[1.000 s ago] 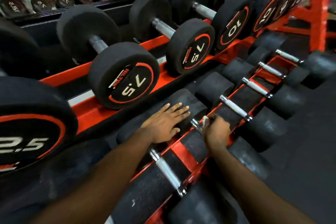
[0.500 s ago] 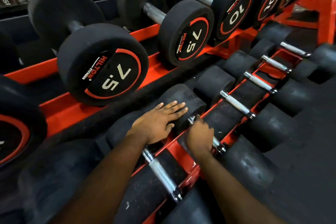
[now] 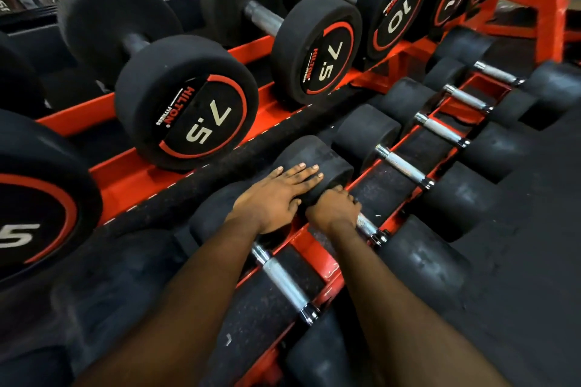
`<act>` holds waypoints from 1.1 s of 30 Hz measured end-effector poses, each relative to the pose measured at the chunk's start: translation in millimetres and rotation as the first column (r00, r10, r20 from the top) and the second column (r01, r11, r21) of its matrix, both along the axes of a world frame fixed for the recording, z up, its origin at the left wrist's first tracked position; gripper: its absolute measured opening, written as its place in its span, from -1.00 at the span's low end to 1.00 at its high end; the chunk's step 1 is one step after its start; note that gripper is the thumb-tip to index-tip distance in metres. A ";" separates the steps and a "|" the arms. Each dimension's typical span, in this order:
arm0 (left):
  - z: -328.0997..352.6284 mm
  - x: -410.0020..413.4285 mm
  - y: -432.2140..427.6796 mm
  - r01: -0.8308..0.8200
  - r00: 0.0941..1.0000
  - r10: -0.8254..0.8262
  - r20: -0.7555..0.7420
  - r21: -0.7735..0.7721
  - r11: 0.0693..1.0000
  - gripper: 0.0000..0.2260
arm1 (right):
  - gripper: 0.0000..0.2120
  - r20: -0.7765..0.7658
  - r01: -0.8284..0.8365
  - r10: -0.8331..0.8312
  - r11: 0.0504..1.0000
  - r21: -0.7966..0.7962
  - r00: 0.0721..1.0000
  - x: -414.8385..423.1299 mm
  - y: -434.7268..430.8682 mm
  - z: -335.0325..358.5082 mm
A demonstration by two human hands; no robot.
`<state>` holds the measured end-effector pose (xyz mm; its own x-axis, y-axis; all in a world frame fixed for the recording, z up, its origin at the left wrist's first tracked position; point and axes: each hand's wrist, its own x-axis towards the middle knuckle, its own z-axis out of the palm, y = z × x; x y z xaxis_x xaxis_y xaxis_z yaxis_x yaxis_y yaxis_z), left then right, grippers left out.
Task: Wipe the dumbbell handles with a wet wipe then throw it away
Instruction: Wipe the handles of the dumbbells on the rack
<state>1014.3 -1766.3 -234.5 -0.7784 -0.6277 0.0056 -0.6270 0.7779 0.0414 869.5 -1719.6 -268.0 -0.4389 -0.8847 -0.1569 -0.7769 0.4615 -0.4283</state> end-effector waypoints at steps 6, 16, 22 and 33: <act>1.8 0.1 3.1 0.013 1.000 -0.012 -0.026 0.028 1.000 -0.36 | 0.00 -0.036 -0.044 0.041 0.996 -0.077 0.999 22.0 34.1 -31.3; 0.4 1.7 2.8 0.026 0.998 -0.025 -0.054 0.018 1.000 -0.35 | -0.30 0.073 0.052 -0.054 0.998 0.024 0.996 -9.7 -6.4 -11.1; -0.5 0.6 -0.2 0.028 0.998 -0.027 -0.052 0.029 0.999 -0.36 | -0.25 0.068 -0.016 0.007 0.992 0.122 0.998 -18.6 -8.5 -8.9; 3.7 1.9 6.0 0.003 0.998 -0.002 -0.066 0.018 1.000 -0.38 | 0.04 -0.207 -0.025 0.032 0.999 0.036 0.978 36.2 18.8 -43.5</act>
<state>1016.2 -1760.3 -230.8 -0.7782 -0.6264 0.0452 -0.6207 0.7781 0.0965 905.7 -1700.8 -311.5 -0.4401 -0.8930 -0.0944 -0.8602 0.4494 -0.2411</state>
